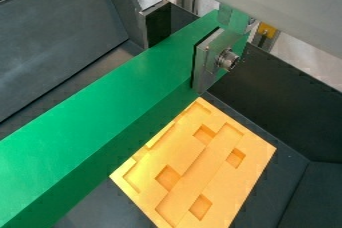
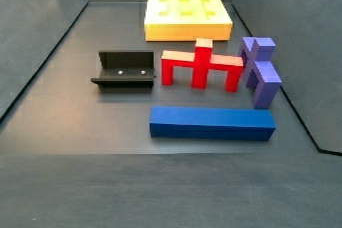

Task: Pick up the green object. Move up. Move to above the board. Insert the green object.
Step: Insert the green object.

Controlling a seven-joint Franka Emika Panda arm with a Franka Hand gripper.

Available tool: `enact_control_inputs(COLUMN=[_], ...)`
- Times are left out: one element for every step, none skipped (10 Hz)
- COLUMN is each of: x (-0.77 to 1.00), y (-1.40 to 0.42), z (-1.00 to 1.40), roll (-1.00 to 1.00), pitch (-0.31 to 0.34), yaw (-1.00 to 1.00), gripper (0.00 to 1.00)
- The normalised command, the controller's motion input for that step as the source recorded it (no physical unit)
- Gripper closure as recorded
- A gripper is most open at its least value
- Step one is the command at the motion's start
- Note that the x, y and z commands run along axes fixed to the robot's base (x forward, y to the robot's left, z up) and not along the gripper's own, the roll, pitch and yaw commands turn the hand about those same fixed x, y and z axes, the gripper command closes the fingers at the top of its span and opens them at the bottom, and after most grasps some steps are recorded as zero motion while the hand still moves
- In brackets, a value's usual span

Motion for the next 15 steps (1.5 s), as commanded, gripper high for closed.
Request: enact_control_inputs(x=[-0.05,-0.1,-0.12,-0.13,-0.09,-0.06,-0.06,-0.06,-0.07,-0.13,-0.2,-0.2,-0.21,-0.19,-0.17], y=[-0.02,-0.02,-0.01,-0.01,-0.03,-0.1,-0.19,-0.21,-0.25,-0.28,-0.27,-0.25,-0.27,-0.28,-0.3], z=[-0.51,-0.56,-0.59,-0.59,-0.54,-0.59,-0.69,-0.66,-0.67,-0.72,-0.75,-0.75,-0.77,-0.76,-0.73], roll=[-0.2,-0.18,-0.19,-0.2,-0.22,-0.18,-0.09,-0.04,0.0,0.0,-0.03,-0.06,-0.04,0.0,0.0], pitch=[-0.21,-0.214,-0.191,-0.176,-0.167,-0.166,-0.169,-0.151,-0.127,-0.13,-0.14,-0.136,-0.137,-0.129,-0.123], yaw=[0.0,0.0,0.0,0.0,0.03,0.06,0.09,0.11,0.13,0.13,0.16,0.16,0.17,0.17,0.14], gripper=[1.0,1.0,1.0,1.0,1.0,1.0,1.0,1.0,1.0,1.0,1.0,1.0,1.0,1.0,1.0])
